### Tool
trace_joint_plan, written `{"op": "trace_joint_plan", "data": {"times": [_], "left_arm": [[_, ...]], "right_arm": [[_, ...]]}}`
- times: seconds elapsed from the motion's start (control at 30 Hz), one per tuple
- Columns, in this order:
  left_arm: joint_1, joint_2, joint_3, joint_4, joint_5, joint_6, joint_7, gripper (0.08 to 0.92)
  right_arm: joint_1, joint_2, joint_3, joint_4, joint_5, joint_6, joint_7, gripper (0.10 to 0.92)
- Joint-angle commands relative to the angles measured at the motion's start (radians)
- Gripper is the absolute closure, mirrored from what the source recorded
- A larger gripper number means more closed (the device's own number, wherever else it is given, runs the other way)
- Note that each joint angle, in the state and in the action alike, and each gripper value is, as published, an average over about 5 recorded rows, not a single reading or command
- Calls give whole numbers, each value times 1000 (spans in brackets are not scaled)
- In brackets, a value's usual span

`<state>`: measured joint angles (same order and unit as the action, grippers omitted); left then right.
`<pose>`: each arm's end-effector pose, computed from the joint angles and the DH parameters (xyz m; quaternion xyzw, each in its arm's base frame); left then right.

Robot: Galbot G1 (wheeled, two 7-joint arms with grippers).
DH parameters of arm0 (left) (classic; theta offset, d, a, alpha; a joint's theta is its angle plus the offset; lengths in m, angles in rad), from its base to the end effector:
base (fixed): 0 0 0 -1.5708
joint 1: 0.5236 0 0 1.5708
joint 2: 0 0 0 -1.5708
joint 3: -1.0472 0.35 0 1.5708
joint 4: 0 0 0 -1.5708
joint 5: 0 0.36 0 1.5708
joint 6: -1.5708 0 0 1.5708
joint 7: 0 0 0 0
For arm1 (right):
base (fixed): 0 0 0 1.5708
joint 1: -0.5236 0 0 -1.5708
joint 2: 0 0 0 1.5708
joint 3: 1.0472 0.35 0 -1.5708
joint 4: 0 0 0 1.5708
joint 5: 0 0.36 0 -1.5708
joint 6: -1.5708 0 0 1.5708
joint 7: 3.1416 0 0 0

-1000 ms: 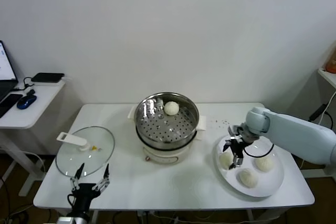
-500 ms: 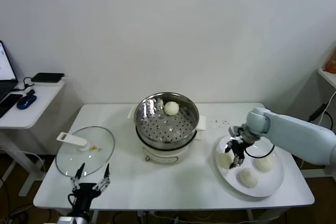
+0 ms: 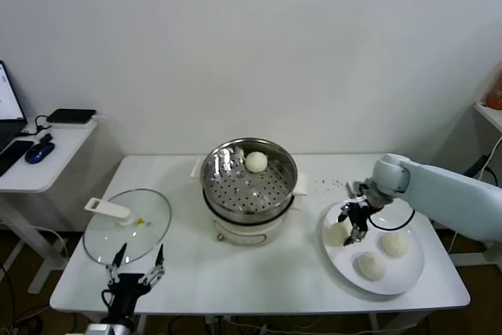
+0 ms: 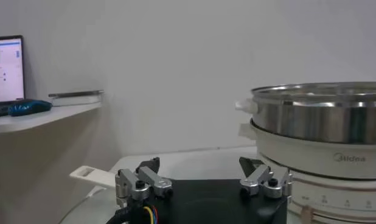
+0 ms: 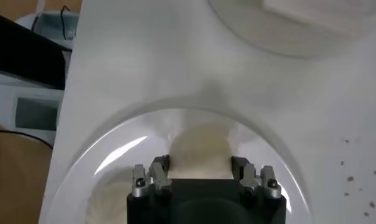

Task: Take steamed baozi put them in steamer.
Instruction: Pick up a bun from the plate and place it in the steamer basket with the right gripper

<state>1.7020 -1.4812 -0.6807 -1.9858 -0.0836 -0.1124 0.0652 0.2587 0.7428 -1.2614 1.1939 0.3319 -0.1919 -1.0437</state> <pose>0.1366 0.0697 -0.3563 0.0148 -0.9974 -0.0378 0.0591 0.5288 -0.1342 -0.2172 0.5666 -0.5397 0.4545 0.4255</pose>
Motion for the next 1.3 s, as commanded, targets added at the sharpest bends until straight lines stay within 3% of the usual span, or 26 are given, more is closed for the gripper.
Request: {"op": "trace_joint_plan", "data": {"times": [0.03, 0.37, 0.67, 0.97, 1.3], "left_arm": [[-3, -2, 5, -2, 1, 2, 0, 177], [7, -5, 14, -16, 1, 2, -4, 177], [10, -3, 12, -37, 3, 7, -4, 177], [23, -8, 14, -47, 4, 2, -5, 177], [18, -7, 5, -57, 3, 9, -4, 177]], "right_arm": [[208, -40, -100, 55, 149, -16, -9, 372], [510, 7, -240, 116, 320, -29, -43, 366], [642, 209, -306, 48, 484, -19, -81, 365], [555, 464, -244, -125, 506, -29, -75, 364], [375, 655, -163, -318, 434, -40, -52, 364]]}}
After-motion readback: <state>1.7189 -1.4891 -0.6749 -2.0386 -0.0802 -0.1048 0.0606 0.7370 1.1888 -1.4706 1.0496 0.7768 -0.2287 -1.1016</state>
